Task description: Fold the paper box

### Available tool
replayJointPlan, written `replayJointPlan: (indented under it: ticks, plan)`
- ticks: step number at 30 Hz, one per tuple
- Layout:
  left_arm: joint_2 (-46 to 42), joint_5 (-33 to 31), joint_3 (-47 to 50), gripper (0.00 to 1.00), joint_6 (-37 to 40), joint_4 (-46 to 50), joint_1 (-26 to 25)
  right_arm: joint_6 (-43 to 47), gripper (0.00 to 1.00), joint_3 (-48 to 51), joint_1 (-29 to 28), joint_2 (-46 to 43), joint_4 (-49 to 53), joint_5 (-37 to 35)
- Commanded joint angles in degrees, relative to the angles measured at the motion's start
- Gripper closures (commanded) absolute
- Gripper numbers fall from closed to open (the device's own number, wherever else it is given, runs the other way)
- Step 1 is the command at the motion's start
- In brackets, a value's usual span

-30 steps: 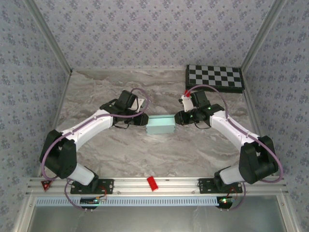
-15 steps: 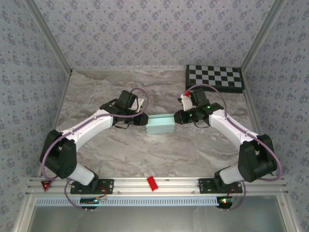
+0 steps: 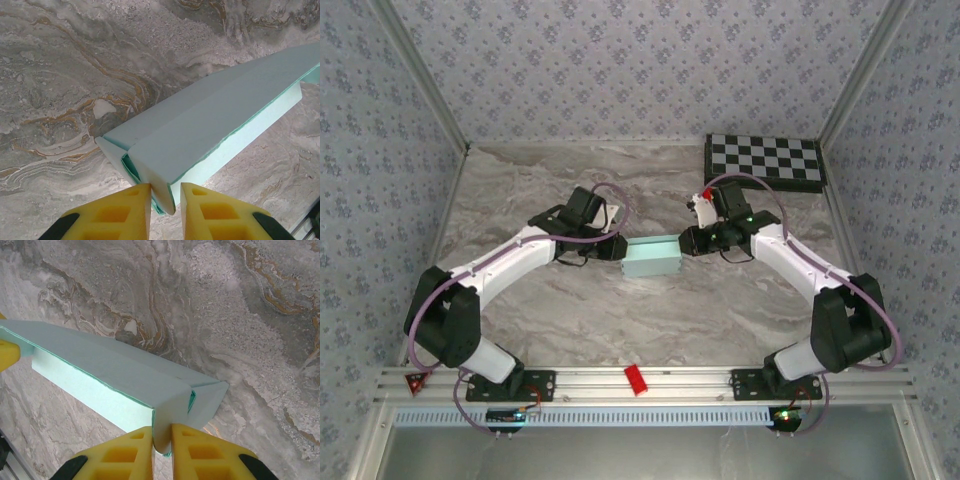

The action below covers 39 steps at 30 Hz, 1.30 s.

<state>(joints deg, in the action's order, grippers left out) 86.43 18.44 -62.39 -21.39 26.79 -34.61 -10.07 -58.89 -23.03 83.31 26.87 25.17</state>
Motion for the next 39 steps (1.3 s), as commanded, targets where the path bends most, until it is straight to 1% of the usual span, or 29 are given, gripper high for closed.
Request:
replayJointPlan:
  ticks: [1,16,28,39]
  plan:
    - [1.17,1.25,-0.54,0.78,-0.41,-0.38,-0.5,-0.75,0.83,-1.98,-0.88,0.94,1.22,2.62]
    - [1.44,1.03,-0.78,0.78,-0.46,-0.23,-0.46,-1.83,0.81,-2.27,-0.97,1.57,1.52,3.49]
    - [1.65,1.12,-0.75,0.77,-0.46,-0.34,-0.59,-3.19,0.81,-2.76,-0.74,2.12,1.34,5.62]
    - [1.61,0.75,-0.78,0.78,-0.45,-0.23,-0.69,-2.87,0.83,-2.67,-0.97,2.95,2.59,4.0]
